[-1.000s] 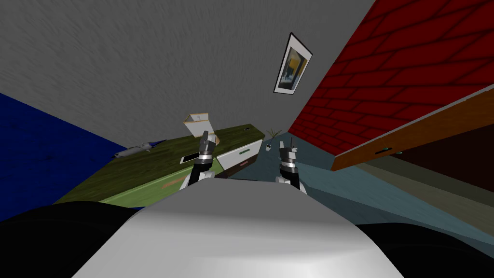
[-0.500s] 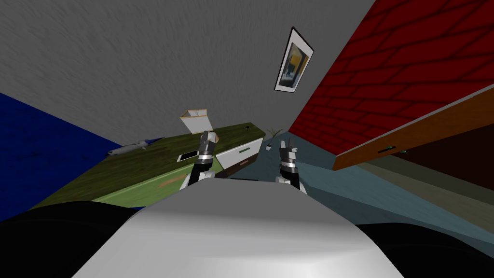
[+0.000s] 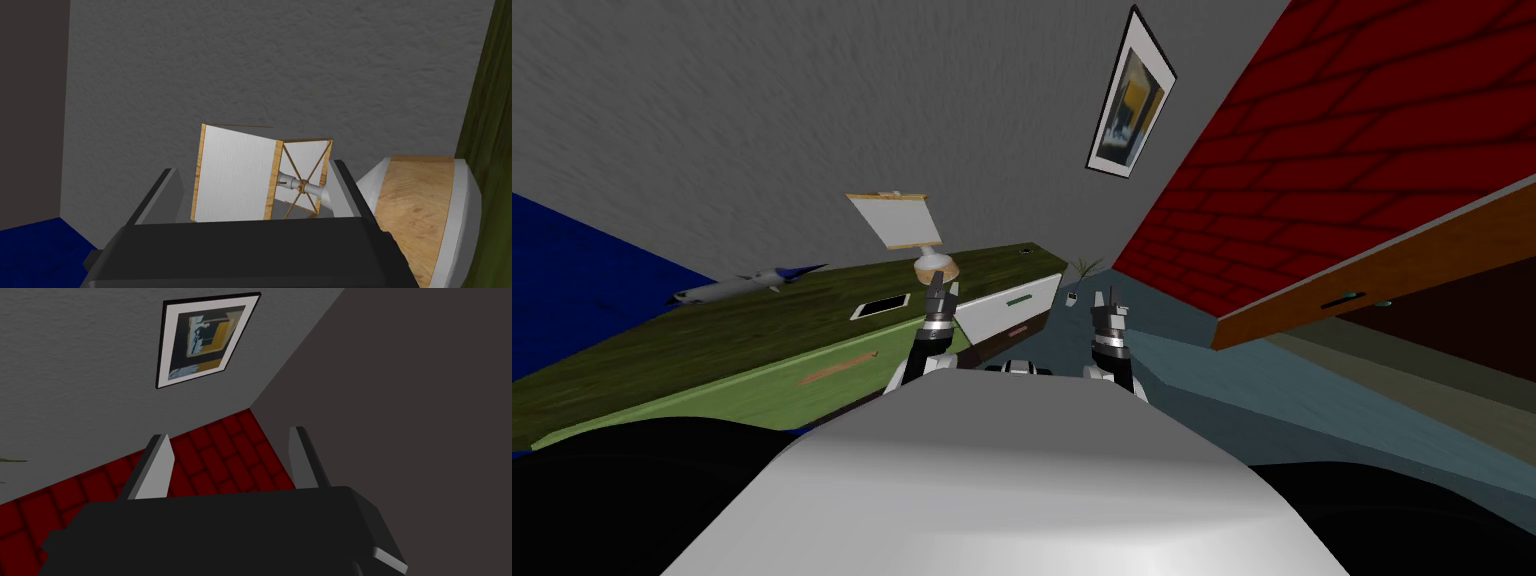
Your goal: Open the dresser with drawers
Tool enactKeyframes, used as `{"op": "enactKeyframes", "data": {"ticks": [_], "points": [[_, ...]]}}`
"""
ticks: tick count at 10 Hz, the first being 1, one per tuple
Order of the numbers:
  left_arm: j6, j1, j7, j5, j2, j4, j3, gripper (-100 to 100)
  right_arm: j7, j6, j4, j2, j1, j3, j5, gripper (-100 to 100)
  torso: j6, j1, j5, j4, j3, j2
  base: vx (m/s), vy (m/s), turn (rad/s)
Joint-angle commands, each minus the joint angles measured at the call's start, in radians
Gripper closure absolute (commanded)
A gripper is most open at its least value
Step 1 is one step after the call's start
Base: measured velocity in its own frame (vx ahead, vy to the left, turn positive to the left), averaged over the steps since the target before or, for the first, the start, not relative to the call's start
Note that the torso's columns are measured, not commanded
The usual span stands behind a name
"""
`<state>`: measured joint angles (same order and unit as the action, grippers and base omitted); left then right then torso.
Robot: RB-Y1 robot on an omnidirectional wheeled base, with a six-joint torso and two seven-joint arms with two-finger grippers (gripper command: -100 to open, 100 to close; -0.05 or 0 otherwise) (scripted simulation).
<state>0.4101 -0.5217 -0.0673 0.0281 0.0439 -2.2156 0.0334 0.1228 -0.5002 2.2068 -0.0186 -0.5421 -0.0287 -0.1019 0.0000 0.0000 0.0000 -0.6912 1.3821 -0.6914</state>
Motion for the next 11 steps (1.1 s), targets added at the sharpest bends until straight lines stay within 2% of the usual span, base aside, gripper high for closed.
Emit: {"op": "enactKeyframes", "data": {"ticks": [1, 3, 4, 11], "points": [[-0.008, 0.001, -0.003, -0.007, 0.048, 0.021, -0.007, -100, 0.0, 0.0, 0.0, 0.0, 0.0, 0.0, 0.0, 0, 0.0, -0.001, 0.0, -0.033, 0.069, -0.033, 0.037, -0.06, 0.039], [-0.026, 0.004, -0.01, -0.022, 0.089, 0.066, -0.022, -100, 0.0, 0.0, -0.001, 0.0, 0.0, 0.0, 0.0, 0, 0.0, -0.004, -0.001, -0.045, 0.094, -0.043, 0.078, -0.126, 0.082], [-0.031, 0.005, -0.012, -0.027, 0.096, 0.08, -0.026, -100, 0.0, 0.0, 0.0, 0.0, 0.0, 0.0, 0.0, 0, 0.0, -0.004, -0.001, -0.046, 0.095, -0.043, 0.08, -0.139, 0.062], [-0.083, 0.013, -0.031, -0.071, 0.101, 0.208, -0.069, -100, 0.0, 0.0, 0.0, 0.0, 0.0, 0.0, 0.0, 0, 0.0, 0.003, 0.001, -0.047, 0.094, -0.047, 0.067, -0.139, 0.066]]}}
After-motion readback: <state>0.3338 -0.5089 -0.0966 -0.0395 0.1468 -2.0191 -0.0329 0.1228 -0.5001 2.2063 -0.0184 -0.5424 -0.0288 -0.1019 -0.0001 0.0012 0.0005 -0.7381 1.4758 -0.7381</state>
